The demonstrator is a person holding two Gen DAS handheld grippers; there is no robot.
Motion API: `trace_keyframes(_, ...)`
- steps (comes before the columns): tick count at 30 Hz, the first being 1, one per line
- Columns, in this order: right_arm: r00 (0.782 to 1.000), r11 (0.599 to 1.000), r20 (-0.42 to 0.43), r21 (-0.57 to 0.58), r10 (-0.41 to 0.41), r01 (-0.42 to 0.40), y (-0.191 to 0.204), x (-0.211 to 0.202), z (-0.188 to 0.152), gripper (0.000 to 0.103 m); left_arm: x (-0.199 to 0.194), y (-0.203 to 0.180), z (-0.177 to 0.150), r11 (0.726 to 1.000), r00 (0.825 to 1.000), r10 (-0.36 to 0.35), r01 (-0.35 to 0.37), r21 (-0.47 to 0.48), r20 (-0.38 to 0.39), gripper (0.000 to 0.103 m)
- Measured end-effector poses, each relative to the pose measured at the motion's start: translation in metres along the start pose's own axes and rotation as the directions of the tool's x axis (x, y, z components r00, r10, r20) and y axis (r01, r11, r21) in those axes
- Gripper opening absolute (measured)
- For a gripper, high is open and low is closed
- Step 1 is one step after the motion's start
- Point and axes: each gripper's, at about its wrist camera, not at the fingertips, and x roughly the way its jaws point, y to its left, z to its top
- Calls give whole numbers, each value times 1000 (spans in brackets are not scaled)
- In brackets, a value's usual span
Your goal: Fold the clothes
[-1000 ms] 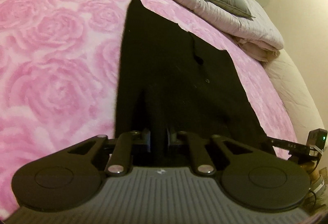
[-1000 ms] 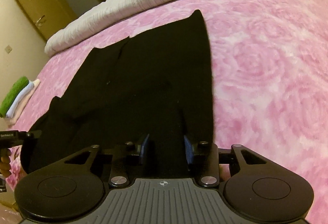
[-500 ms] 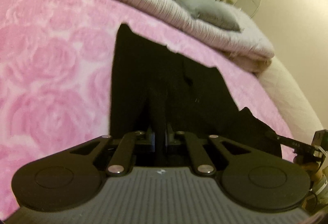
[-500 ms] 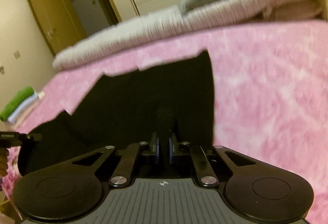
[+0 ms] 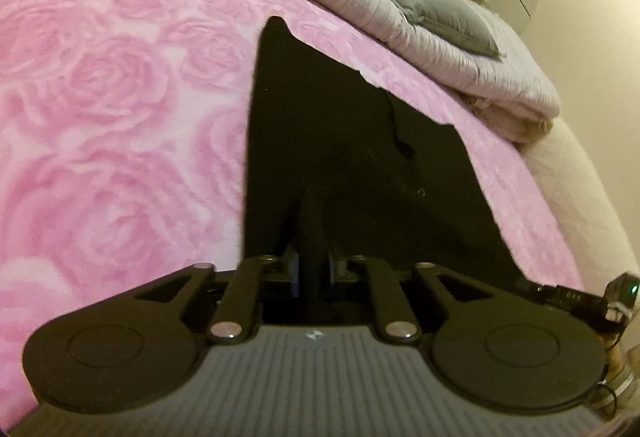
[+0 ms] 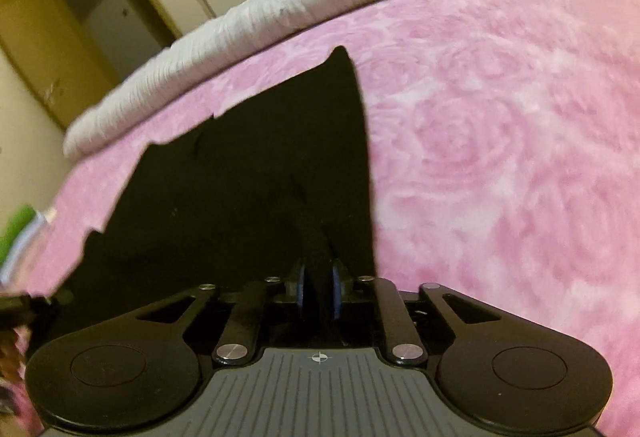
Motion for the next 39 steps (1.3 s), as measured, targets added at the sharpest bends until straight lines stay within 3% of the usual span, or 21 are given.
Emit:
trace_keyframes(4,1000,993,27,114,-8,5,-11,-36,-4,38,-40,12,-13,996,999,4,-1,-91,34,24)
trace_keyframes(7,999,975,45,223,-25,15,-20,-70,-22,46,-76,22,-38,976,999,-8,19,-218,48,30)
trace_keyframes(9,998,952,55,307,-13,-5,-26,-90,-38,49,-94,27,-61,950,998,-27,44,-308,58,34)
trace_keyframes(13,996,904,78,423,31,-61,-28,-87,-55,52,-108,39,-97,882,994,-75,105,-459,83,37)
trace_keyframes(18,990,821,115,556,80,-131,-31,-83,-76,52,-91,50,-103,816,986,-112,162,-554,124,37)
trace_keyframes(20,986,780,131,605,98,-158,-32,-82,-84,52,-80,52,-103,794,982,-133,185,-579,132,31)
trace_keyframes(21,984,759,140,628,107,-172,-32,-81,-88,49,-74,52,-103,785,980,-143,197,-588,138,16)
trace_keyframes(22,982,739,148,648,114,-183,-32,-80,-92,12,-72,52,-102,781,979,-147,204,-590,143,11)
trace_keyframes(23,985,761,143,628,95,-164,-28,-77,-88,8,-70,52,-100,782,977,-152,211,-586,148,10)
trace_keyframes(24,987,784,138,603,80,-147,-25,-79,-82,7,-73,50,-96,803,976,-159,216,-556,149,9)
trace_keyframes(26,987,824,149,550,66,-138,-19,-89,-71,6,-83,43,-81,864,975,-176,218,-455,133,8)
trace_keyframes(28,982,857,177,493,70,-150,-15,-104,-60,6,-94,39,-67,908,979,-176,203,-367,106,7)
trace_keyframes(31,985,860,163,491,64,-137,-22,-109,-55,6,-98,40,-54,953,989,-138,146,-264,48,6)
trace_keyframes(35,996,841,84,538,9,-53,-34,-86,-77,6,-69,57,-59,978,994,-48,27,-208,-98,7)
trace_keyframes(37,998,837,66,545,5,-41,-35,-82,-82,7,-76,56,-60,976,996,-66,51,-210,-66,7)
trace_keyframes(39,999,868,45,497,-8,-16,-29,-87,-76,8,-86,50,-63,975,998,-67,62,-211,-19,7)
